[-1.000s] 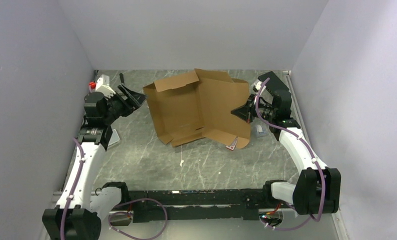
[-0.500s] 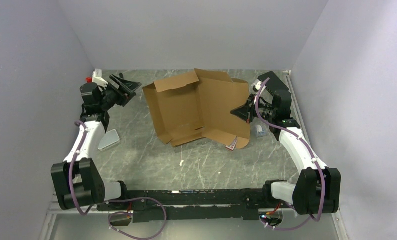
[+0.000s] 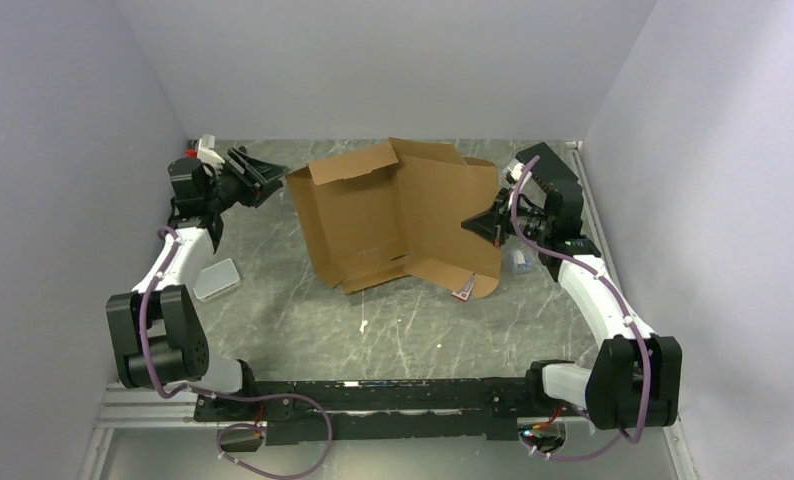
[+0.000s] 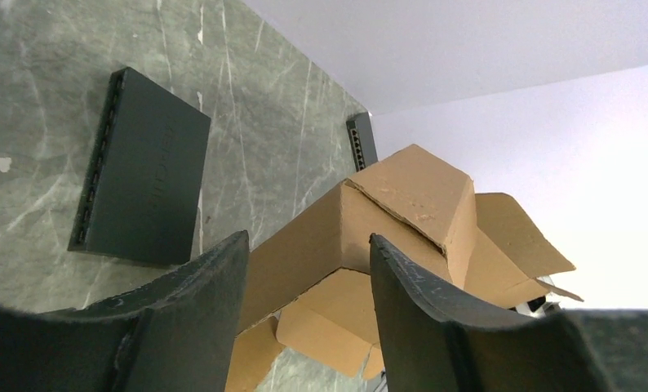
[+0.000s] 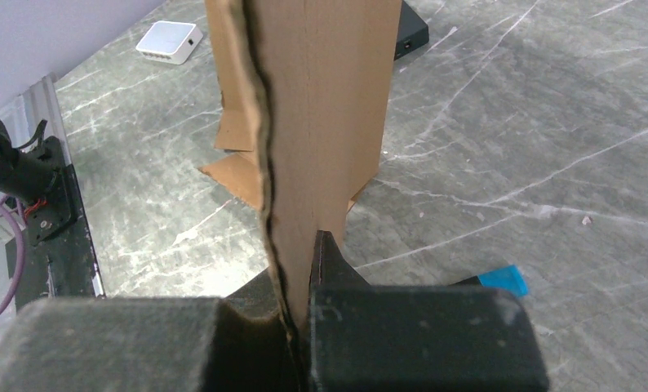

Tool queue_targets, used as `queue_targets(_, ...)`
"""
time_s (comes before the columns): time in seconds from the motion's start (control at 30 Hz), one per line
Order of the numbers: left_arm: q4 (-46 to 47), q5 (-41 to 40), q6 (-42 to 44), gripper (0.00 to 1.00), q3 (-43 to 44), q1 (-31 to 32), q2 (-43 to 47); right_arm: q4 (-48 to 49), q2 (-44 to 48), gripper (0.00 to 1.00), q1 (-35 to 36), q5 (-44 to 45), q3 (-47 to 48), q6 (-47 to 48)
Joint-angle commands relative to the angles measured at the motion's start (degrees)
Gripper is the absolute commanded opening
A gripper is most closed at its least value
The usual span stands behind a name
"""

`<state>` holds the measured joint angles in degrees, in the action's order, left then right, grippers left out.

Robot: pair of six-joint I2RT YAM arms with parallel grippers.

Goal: Fold the paper box

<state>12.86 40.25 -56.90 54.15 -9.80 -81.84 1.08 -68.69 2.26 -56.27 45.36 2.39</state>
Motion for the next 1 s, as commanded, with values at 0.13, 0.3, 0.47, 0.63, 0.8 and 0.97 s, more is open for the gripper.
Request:
queue_targets(0.13,3.0,2.8,0.3,0.54,3.1,3.7,-1.2,0.8,-0.2,0.0,0.5,-1.7,0.8,0.4)
queue_targets(0.3,-0.6,0.6,2.5,0.47,3.0,5.7,0.0,0.8,-0.4,0.0,0.5,-1.7,0.8,0.5)
queue_targets(0.47,-4.4,-3.1,3.6,0.44,3.9,7.6,1.0,0.4,-0.2,0.0,1.1,-2.0,1.0,1.2)
queue_targets(0.63,-5.1,-6.0,2.1,0.46,5.0,9.2,2.3,-2.1,0.3,0.0,2.1,-1.0,1.4,4.9)
queue_targets(0.8,-2.2,-7.5,-1.4,0.48,2.8,9.1,4.4,-5.1,1.0,0.0,2.3,1.2,1.8,9.4)
queue_targets(0.97,1.0,-7.3,-5.0,0.5,0.8,9.1,5.0,-5.8,1.1,0.0,2.3,2.0,1.9,10.8)
